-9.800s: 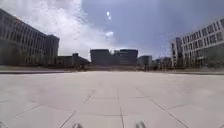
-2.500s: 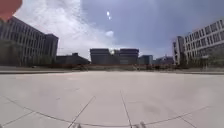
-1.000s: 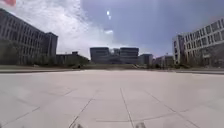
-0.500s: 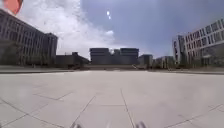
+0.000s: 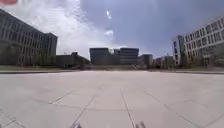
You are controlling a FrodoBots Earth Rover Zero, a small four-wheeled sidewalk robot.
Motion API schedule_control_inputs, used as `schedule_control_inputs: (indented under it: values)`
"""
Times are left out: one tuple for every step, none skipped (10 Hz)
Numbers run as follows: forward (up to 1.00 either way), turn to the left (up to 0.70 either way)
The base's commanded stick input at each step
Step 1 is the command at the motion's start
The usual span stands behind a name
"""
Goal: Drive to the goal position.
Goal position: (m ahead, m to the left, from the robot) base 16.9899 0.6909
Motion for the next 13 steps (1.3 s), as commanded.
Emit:
schedule_control_inputs:
  values:
    - [0.45,0.03]
    - [0.45,0.03]
    - [0.45,0.03]
    - [0.45,0.03]
    - [0.45,0.03]
    - [0.45,0.03]
    - [0.45,0.03]
    - [0.45,0.03]
    - [0.45,0.03]
    - [0.45,0.03]
    - [0.45,0.03]
    - [0.45,0.03]
    - [0.45,0.03]
